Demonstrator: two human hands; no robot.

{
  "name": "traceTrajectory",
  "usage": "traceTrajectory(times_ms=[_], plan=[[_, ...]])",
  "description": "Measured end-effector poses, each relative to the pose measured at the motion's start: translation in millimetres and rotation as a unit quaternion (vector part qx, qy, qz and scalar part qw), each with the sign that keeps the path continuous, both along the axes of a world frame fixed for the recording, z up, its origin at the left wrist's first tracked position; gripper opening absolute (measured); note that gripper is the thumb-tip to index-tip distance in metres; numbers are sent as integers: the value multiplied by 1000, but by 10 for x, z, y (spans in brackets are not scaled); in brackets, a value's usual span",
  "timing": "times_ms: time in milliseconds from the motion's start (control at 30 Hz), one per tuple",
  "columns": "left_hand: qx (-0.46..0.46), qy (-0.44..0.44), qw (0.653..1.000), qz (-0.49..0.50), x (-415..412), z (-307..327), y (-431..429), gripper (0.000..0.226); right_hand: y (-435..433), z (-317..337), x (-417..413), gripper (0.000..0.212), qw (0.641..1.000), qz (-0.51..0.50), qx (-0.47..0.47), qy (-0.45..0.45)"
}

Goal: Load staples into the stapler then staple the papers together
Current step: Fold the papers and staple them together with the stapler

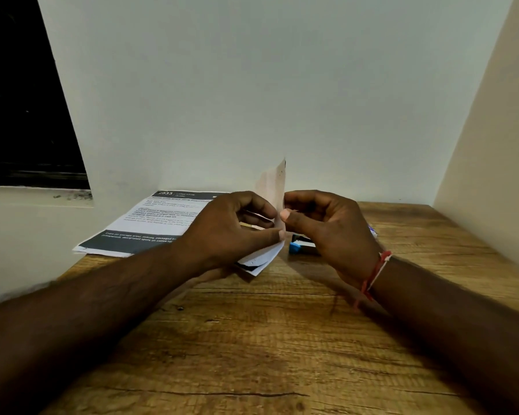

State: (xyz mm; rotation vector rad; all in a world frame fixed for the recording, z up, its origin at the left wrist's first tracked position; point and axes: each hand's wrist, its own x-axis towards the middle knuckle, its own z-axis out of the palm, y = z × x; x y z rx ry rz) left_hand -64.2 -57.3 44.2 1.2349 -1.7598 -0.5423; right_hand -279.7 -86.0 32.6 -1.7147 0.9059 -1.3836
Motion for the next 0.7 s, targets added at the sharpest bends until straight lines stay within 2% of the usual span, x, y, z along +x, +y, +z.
traceTrajectory(times_ms=[167,333,533,700], plan=[[8,-30,998,-50,21,-37,-4,51,-30,-18,-15,30,1000,-15,11,13],[12,-126,986,-104,145,-64,-74,77,-43,-1,-24,23,998,-25,44,-45],[47,-185,965,-181,274,-7,-87,86,-43,12,-38,20,996,-20,60,-62],[48,-152,965,-207,316,-31,-136,81,-41,27,-41,22,996,-20,57,-59]])
